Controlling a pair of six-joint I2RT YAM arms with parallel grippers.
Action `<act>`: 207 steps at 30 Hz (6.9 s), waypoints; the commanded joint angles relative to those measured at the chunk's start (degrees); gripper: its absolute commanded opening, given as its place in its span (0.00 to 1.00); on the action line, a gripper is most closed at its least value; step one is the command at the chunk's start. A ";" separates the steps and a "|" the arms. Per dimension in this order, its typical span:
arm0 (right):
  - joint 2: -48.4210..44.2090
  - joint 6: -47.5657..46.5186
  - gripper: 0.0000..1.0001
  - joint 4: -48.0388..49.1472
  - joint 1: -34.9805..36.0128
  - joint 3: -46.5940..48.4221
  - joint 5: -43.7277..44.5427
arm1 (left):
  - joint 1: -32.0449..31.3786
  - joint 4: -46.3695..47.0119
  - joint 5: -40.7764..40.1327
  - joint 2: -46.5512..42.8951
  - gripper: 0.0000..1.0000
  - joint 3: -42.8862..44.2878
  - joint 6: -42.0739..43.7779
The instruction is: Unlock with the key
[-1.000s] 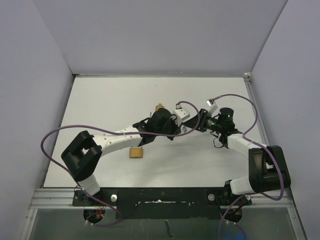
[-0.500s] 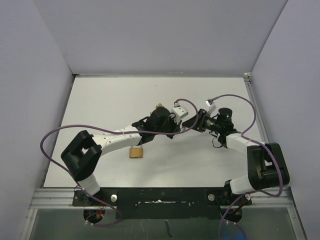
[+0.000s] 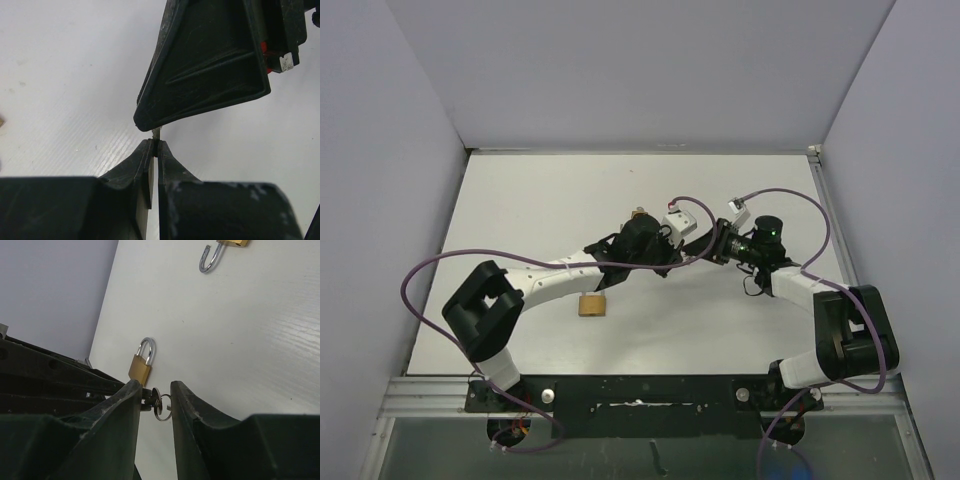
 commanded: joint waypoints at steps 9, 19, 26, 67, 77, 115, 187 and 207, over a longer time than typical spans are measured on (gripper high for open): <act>0.58 0.70 0.25 4.47 0.59 0.00 -1.48 | 0.15 4.41 0.45 0.63 0.00 2.81 -0.62; 0.74 0.87 0.18 4.95 0.60 0.03 -1.59 | 0.27 4.53 0.34 0.63 0.00 2.48 -0.71; 0.82 0.92 0.11 4.99 0.46 0.24 -1.58 | 0.37 4.56 -0.09 0.50 0.00 2.06 -0.95; -10.07 2.06 0.00 4.58 -1.44 -6.80 16.89 | 2.97 -26.90 -30.01 -31.86 0.98 -24.19 -34.75; -10.84 1.61 0.00 4.00 -1.52 -6.76 16.23 | 1.18 -31.92 -30.64 -33.92 0.98 -30.35 -48.63; -11.74 0.57 0.00 2.88 -3.03 -6.89 14.60 | 0.54 -15.58 -26.52 -19.85 0.98 -28.84 -44.26; -14.01 0.22 0.00 1.59 -4.40 -7.23 13.10 | 4.79 -17.43 -8.05 -17.45 0.98 -11.83 -9.45; -13.93 0.26 0.00 1.38 -4.44 -7.55 12.99 | 11.24 -16.22 -4.85 -10.67 0.98 -13.51 -0.95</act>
